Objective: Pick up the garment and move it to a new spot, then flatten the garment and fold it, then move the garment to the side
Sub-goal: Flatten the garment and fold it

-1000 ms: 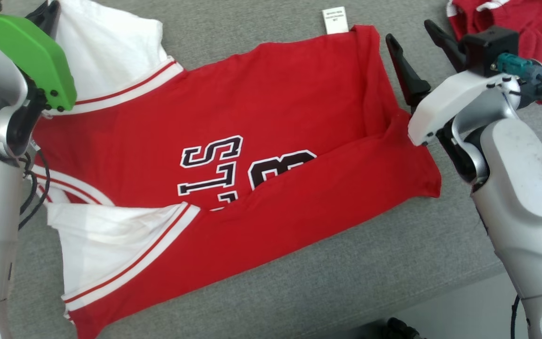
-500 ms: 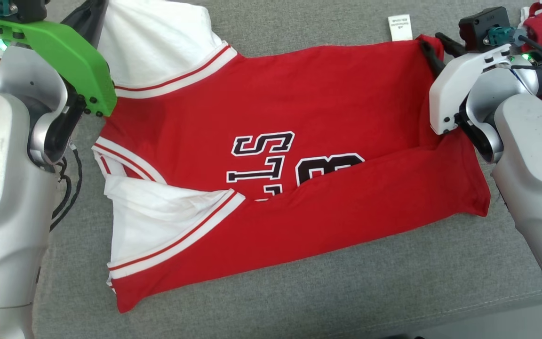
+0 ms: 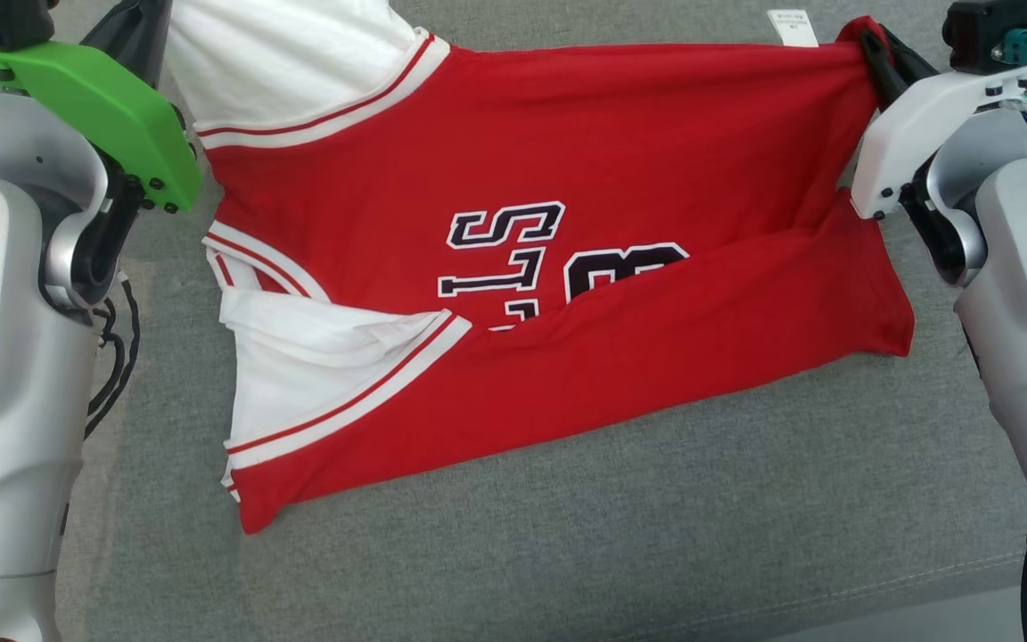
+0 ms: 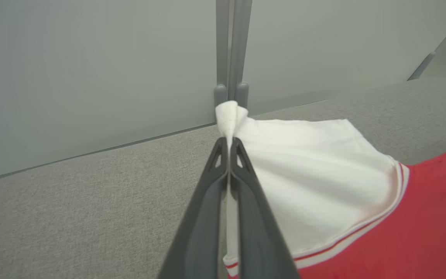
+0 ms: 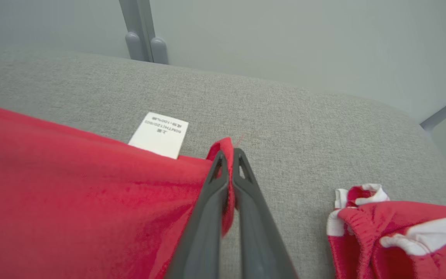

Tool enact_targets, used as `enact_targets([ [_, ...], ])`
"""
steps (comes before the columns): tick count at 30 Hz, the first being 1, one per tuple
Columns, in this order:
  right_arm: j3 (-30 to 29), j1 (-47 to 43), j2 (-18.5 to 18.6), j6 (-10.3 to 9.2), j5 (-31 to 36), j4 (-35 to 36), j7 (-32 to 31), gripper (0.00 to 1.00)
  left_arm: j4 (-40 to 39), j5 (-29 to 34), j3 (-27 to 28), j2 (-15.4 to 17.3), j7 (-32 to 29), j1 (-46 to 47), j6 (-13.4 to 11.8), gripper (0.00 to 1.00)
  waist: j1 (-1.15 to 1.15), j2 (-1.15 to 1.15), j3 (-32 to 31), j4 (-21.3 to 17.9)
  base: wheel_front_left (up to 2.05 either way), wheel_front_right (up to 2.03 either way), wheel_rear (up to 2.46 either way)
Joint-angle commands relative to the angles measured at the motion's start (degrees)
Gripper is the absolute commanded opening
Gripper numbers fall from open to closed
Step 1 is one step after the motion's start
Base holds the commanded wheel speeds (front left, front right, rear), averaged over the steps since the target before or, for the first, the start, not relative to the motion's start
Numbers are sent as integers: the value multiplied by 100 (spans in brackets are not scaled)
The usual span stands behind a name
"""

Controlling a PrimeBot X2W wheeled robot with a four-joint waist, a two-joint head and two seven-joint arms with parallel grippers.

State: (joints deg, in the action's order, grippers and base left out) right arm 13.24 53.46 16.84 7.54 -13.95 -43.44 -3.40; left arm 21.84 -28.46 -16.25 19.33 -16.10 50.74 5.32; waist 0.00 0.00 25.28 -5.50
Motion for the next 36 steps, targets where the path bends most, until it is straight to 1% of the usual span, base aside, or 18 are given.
enact_targets([
  [1, -125, 19, -16, -10, -37, -87, 71, 0, 47, -32, 68, 45, 63, 67, -50, 0, 0, 0, -73, 7, 0, 0, 0],
  [7, -534, -120, -13, -11, -92, -361, 273, 0, 208, -101, 234, 175, 222, -86, -153, 0, 0, 0, -206, 32, 0, 0, 0],
  [10, -753, -163, -41, -15, -267, -413, 400, 0, 276, -135, 308, 230, 306, -147, -199, 0, 0, 0, -259, 45, 0, 0, 0],
  [14, -835, -242, -73, -15, -484, -310, 610, 0, 259, -222, 358, 169, 454, -241, -205, 0, 0, 0, -355, 59, 0, 0, 0],
  [18, -799, -472, -100, -14, -640, -42, 890, 0, 91, -339, 427, 84, 655, -486, -193, 0, 0, 0, -475, 81, 0, 0, 0],
  [24, -733, -1232, -187, -11, -983, 575, 1284, 0, -520, -471, 405, -31, 1020, -1391, -180, 0, 0, 0, -708, 143, 0, 0, 0],
  [31, -854, -2242, -178, -10, -1179, 1036, 1473, 0, -1566, -614, 326, -243, 1244, -2937, -413, 0, 0, 0, -882, 331, 0, 0, 0],
  [36, -983, -2593, -243, -10, -1177, 1024, 1530, 0, -1706, -749, 204, -478, 1312, -3631, -547, 0, 0, 0, -924, 455, 0, 0, 0],
])
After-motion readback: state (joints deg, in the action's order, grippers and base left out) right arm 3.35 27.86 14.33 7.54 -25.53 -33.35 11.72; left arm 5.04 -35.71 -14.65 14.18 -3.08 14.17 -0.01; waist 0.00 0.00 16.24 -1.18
